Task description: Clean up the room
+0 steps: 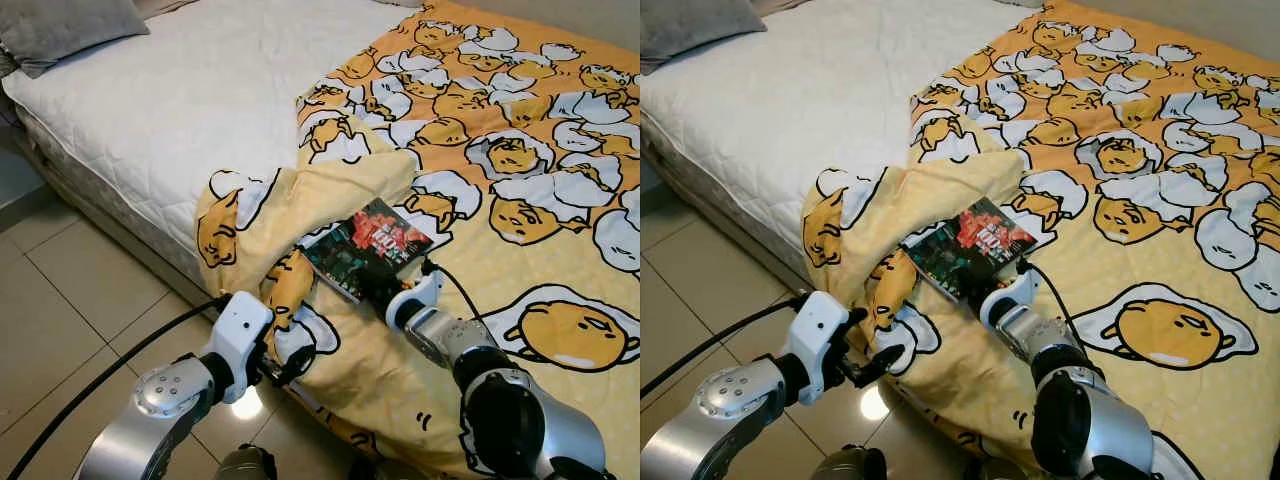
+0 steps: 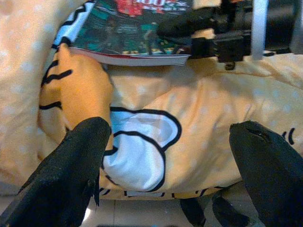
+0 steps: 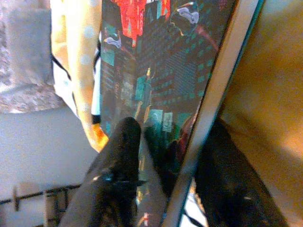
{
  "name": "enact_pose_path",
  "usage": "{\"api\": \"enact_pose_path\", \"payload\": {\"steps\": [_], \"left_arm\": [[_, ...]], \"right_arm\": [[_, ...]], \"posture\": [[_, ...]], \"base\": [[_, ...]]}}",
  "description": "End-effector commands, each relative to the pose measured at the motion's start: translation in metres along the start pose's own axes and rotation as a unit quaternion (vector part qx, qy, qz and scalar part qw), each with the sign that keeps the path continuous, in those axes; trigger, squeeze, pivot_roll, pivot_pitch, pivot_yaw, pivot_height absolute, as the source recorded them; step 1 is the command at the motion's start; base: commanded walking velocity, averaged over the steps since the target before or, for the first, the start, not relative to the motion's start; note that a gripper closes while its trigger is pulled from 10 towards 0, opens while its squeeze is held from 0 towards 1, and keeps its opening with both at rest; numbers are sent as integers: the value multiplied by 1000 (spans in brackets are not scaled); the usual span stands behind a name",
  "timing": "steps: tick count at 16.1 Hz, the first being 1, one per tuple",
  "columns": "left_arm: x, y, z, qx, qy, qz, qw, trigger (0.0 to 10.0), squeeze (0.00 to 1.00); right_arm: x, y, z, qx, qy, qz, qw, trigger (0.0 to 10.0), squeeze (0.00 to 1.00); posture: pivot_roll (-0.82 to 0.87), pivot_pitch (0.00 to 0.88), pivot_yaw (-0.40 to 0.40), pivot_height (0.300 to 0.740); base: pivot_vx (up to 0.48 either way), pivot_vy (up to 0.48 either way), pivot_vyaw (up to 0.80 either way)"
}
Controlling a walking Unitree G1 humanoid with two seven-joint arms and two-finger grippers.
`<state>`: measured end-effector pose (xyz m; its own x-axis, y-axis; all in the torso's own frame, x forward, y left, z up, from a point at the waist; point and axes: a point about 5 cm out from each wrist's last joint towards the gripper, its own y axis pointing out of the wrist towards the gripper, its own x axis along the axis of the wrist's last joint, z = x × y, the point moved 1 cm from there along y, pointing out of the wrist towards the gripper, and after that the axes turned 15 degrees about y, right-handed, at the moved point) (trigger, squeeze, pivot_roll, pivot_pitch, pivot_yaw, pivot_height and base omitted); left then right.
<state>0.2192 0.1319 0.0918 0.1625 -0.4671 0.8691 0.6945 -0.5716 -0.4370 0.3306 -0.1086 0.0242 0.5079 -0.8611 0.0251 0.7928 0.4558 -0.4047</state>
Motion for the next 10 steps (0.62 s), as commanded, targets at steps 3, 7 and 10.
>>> {"api": "enact_pose_path", "payload": {"steps": [3,7,10], "left_arm": [[-1,-1,3,17,2,1,1000,10000,0],[-1,0,13,70,12,-2,997,10000,0],[-3,2,19,130,-20,-2,991,10000,0]], "right_arm": [[4,-1,-1,-3,-16,-7,1000,0,0],[10,-1,7,16,-29,-16,999,0,0],[21,-5,18,62,-13,-25,998,0,0]], "posture": [[97,72,-33,740],[92,67,-29,740],[91,62,-33,740]], "base": [[0,0,0],[0,0,0],[0,0,0]]}}
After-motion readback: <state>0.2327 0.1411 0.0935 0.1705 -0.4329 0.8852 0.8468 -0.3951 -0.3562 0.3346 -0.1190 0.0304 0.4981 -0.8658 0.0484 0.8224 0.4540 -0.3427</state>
